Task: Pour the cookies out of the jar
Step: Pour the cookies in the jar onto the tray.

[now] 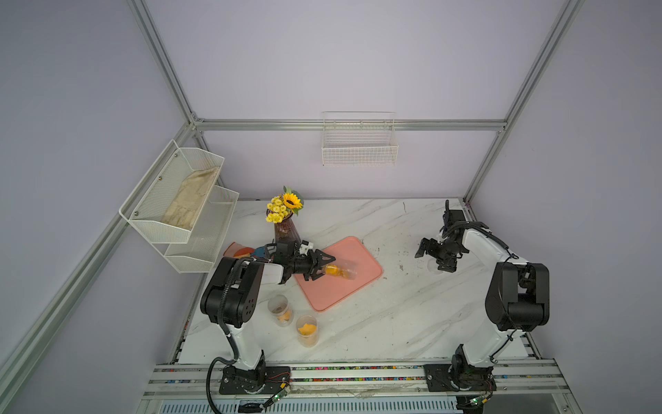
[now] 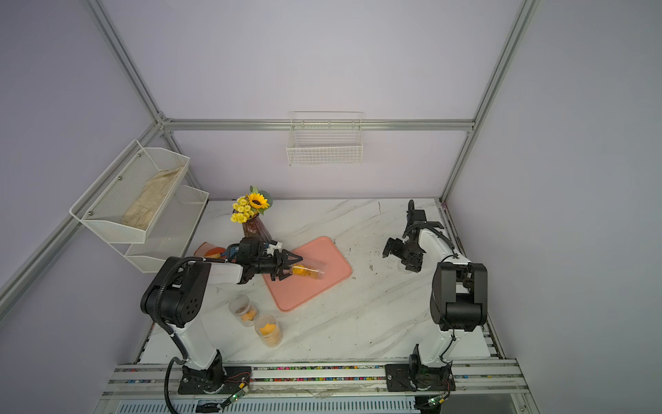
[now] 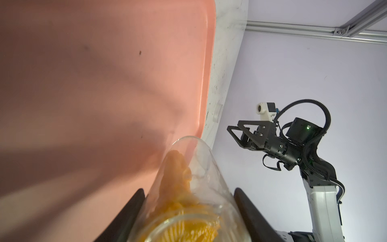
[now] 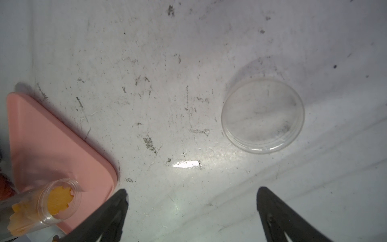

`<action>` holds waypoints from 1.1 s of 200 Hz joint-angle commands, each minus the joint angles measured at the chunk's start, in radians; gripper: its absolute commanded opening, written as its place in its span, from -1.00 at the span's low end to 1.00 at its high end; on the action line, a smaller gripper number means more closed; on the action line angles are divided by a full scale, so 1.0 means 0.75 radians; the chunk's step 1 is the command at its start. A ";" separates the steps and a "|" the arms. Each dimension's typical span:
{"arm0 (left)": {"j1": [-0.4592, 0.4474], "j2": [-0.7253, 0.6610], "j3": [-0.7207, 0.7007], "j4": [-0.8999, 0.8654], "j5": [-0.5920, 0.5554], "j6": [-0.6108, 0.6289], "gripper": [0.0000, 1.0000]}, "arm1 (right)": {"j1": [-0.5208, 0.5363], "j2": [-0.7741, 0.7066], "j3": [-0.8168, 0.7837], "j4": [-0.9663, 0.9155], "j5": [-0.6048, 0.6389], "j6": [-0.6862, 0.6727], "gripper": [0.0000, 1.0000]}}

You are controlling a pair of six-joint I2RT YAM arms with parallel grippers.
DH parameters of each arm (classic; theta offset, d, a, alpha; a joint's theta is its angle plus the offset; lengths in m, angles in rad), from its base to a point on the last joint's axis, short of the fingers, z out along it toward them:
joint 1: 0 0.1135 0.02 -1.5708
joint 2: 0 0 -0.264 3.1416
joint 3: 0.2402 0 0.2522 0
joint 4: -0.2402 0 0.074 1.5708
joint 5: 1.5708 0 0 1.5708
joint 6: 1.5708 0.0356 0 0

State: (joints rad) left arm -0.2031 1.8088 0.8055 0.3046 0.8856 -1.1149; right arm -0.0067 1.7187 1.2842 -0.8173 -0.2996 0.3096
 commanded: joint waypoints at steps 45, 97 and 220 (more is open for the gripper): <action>-0.093 -0.105 0.115 -0.064 -0.176 -0.023 0.13 | 0.015 -0.083 -0.024 0.023 -0.014 0.036 0.95; -0.159 -0.084 0.219 -0.289 -0.251 0.082 0.13 | 0.028 -0.096 -0.019 0.029 -0.016 0.056 0.95; -0.253 -0.115 0.450 -0.585 -0.449 0.288 0.14 | 0.072 -0.106 -0.022 0.048 -0.009 0.091 0.95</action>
State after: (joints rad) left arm -0.3828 1.7393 1.0286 -0.0967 0.5671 -0.9543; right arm 0.0368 1.6627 1.2758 -0.7795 -0.3096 0.3599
